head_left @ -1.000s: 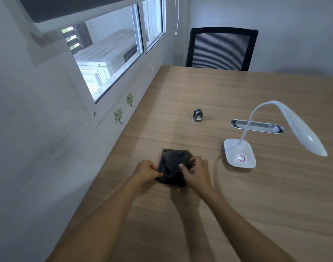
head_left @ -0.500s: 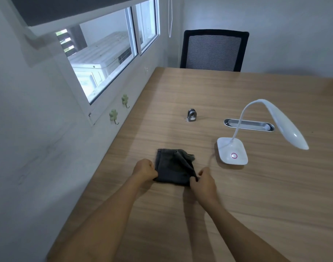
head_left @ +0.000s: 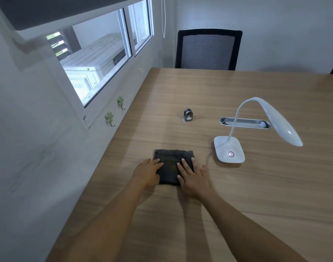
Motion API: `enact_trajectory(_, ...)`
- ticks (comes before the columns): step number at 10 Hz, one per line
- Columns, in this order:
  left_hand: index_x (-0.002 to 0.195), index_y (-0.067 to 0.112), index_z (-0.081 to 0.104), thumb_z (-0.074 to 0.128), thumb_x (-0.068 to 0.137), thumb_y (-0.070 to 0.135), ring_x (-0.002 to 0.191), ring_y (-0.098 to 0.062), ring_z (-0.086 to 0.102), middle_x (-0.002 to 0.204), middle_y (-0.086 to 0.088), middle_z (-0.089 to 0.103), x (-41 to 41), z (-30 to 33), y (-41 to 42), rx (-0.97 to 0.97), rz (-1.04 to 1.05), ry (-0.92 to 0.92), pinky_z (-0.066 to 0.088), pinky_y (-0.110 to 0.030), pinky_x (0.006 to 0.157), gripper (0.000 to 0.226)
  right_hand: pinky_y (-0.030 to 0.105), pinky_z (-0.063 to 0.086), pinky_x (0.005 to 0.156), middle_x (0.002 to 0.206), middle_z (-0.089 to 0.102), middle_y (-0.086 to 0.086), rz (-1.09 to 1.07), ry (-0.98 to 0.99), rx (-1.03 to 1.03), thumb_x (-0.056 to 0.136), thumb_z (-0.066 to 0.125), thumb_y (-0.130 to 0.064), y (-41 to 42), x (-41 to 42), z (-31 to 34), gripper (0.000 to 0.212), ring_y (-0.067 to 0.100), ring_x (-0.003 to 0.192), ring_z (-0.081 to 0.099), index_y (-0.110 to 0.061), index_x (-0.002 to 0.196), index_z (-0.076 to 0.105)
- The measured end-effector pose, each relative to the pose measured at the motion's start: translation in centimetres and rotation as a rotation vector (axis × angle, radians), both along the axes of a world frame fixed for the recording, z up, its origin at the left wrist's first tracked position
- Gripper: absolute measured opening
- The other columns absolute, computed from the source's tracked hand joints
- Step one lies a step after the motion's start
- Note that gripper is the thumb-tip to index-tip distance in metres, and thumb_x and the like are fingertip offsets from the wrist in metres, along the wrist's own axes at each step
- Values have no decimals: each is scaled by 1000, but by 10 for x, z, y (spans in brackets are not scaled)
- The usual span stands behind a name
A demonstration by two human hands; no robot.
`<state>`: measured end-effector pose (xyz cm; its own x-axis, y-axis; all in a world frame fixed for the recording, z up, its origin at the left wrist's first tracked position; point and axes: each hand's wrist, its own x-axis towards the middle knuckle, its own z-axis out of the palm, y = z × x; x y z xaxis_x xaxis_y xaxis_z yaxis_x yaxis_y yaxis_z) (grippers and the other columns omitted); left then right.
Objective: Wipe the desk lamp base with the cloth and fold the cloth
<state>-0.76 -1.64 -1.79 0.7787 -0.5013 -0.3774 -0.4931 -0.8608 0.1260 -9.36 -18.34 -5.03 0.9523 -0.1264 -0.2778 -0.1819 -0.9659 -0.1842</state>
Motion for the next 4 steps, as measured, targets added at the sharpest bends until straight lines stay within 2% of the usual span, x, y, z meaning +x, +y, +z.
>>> enact_trajectory(1,150,19,38,40,97,26,150,-25,21,163,-1,27,0,5,-7,-36,38,-11,24,-39,121,54,54,-3,116,162,-6,-6,-35,-81,80,75,-16,-65,2,-10,0,85,22,148,-13,-29,150,3)
enact_trajectory(2,149,10,38,37,100,26,150,-27,21,163,-7,26,-4,1,-18,-105,45,-67,22,-38,123,52,50,0,118,162,-5,-4,-109,-175,118,75,-10,-61,-14,-31,-2,82,21,149,-8,-30,150,2)
enact_trajectory(3,155,12,23,34,103,30,153,-25,13,166,-7,17,-21,-8,-43,-237,36,-102,13,-39,125,57,51,2,118,162,1,0,-205,-209,125,81,2,-52,-45,-63,-3,74,23,149,-3,-25,150,8)
enact_trajectory(4,157,14,13,29,104,33,155,-20,6,167,-3,11,-51,-18,-80,-310,-39,-119,6,-38,125,59,57,8,116,160,12,6,-321,-243,75,79,2,-52,-76,-87,-6,79,30,148,8,-20,148,22)
